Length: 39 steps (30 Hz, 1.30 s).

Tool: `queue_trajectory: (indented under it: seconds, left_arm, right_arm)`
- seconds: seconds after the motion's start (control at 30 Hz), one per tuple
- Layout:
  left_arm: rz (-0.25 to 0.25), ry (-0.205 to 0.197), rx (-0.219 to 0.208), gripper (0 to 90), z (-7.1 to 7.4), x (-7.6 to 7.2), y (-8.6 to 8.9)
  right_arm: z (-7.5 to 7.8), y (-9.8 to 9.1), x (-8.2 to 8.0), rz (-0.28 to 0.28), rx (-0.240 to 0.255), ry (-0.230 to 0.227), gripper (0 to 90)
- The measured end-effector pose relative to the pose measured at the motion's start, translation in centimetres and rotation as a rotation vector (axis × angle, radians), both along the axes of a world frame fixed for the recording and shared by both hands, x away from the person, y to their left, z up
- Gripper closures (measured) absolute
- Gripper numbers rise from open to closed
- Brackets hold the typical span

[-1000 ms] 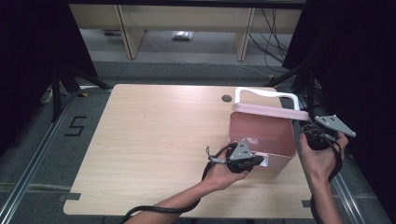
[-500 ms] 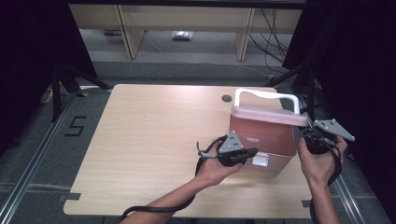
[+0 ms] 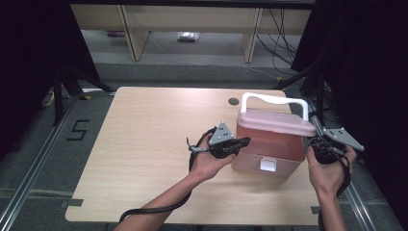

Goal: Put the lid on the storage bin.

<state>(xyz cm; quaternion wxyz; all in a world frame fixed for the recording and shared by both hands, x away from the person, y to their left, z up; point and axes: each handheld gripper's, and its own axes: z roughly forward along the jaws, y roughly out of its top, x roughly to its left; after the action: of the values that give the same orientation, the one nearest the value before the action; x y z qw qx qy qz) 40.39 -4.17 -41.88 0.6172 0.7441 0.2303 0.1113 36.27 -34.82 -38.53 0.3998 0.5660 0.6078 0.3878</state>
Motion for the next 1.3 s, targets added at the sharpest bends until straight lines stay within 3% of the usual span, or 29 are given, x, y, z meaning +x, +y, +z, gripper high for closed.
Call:
queue_trajectory:
  seconds: [0.03, 0.07, 0.17, 0.2, 0.23, 0.3, 0.4, 0.43, 0.47, 0.53, 0.57, 0.63, 0.67, 0.7, 0.77, 0.93, 1.1, 1.2, 1.23, 1.27, 1.3]
  left_arm:
    - [0.004, -0.001, -0.004, 90.0, 0.0, 0.1, 0.1]
    - [0.008, 0.0, -0.006, 90.0, 0.1, 0.1, 0.1]
    - [0.019, -0.004, -0.008, 90.0, 0.2, 0.3, 0.4]
    - [0.023, -0.002, -0.011, 90.0, 0.2, 0.3, 0.5]
    - [0.024, -0.004, -0.014, 90.0, 0.3, 0.4, 0.5]
    - [0.027, -0.004, -0.016, 90.0, 0.4, 0.4, 0.6]
    - [0.031, -0.007, -0.019, 90.0, 0.4, 0.5, 0.7]
    - [0.033, -0.007, -0.019, 90.0, 0.4, 0.5, 0.8]
    - [0.033, -0.007, -0.02, 90.0, 0.4, 0.5, 0.8]
    - [0.033, -0.006, -0.015, 90.0, 0.4, 0.5, 0.9]
    - [0.033, -0.005, -0.015, 90.0, 0.4, 0.4, 0.9]
    - [0.031, -0.005, -0.012, 90.0, 0.3, 0.3, 1.0]
    - [0.03, -0.006, -0.007, 90.0, 0.3, 0.3, 1.0]
    - [0.028, -0.004, -0.005, 90.0, 0.2, 0.3, 1.0]
    - [0.029, 0.001, -0.004, 90.0, 0.1, 0.3, 1.0]
    - [0.022, 0.01, 0.014, 90.0, -0.3, 0.1, 1.0]
    - [0.017, 0.019, 0.021, 90.0, -0.8, -0.3, 1.3]
    - [0.017, 0.028, 0.029, 90.0, -1.0, -0.6, 1.6]
    - [0.011, 0.024, 0.044, 90.0, -1.1, -0.6, 1.8]
    - [0.016, 0.031, 0.036, 90.0, -1.2, -0.7, 1.8]
    - [0.013, 0.033, 0.035, 90.0, -1.3, -0.8, 1.9]
  right_arm:
    - [-0.1, -0.1, 0.0, 0.008, -0.011, -0.003, 87.2]
    - [-0.2, 0.0, -0.1, 0.002, 0.017, 0.007, 87.5]
    - [-0.4, -0.2, -0.3, 0.005, -0.003, 0.004, 87.6]
    - [-0.5, 0.0, -0.5, -0.002, 0.017, 0.016, 87.7]
    - [-0.5, -0.2, -0.4, 0.011, -0.012, 0.007, 87.7]
    - [-0.7, 0.0, -0.7, 0.002, 0.024, 0.02, 87.7]
    - [-1.0, -0.2, -0.7, 0.011, -0.007, 0.016, 87.6]
    - [-1.1, 0.0, -0.8, 0.008, 0.023, 0.024, 87.4]
    - [-1.2, -0.1, -0.8, -0.002, 0.011, 0.03, 87.4]
    - [-1.4, 0.0, -1.0, 0.001, 0.035, 0.045, 87.2]
    - [-1.5, -0.2, -1.0, 0.012, 0.009, 0.037, 86.8]
    - [-1.7, -0.1, -1.2, 0.0, 0.024, 0.043, 84.7]
    - [-1.7, -0.2, -1.3, 0.011, 0.005, 0.042, 83.3]
    - [-1.7, -0.1, -1.5, 0.002, 0.029, 0.046, 82.7]
    - [-1.7, -0.4, -1.8, 0.017, -0.004, 0.052, 82.7]
    - [-2.0, -0.7, -3.3, 0.021, 0.018, 0.064, 90.0]
    - [-2.4, -1.4, -4.5, -0.001, 0.018, 0.073, 90.0]
    - [-2.7, -1.6, -5.0, -0.01, 0.061, 0.085, 90.0]
    - [-2.8, -1.8, -5.1, -0.015, 0.032, 0.086, 90.0]
    - [-2.9, -1.9, -5.3, -0.017, 0.038, 0.093, 90.0]
    - [-2.9, -1.7, -5.5, -0.036, 0.076, 0.106, 90.0]
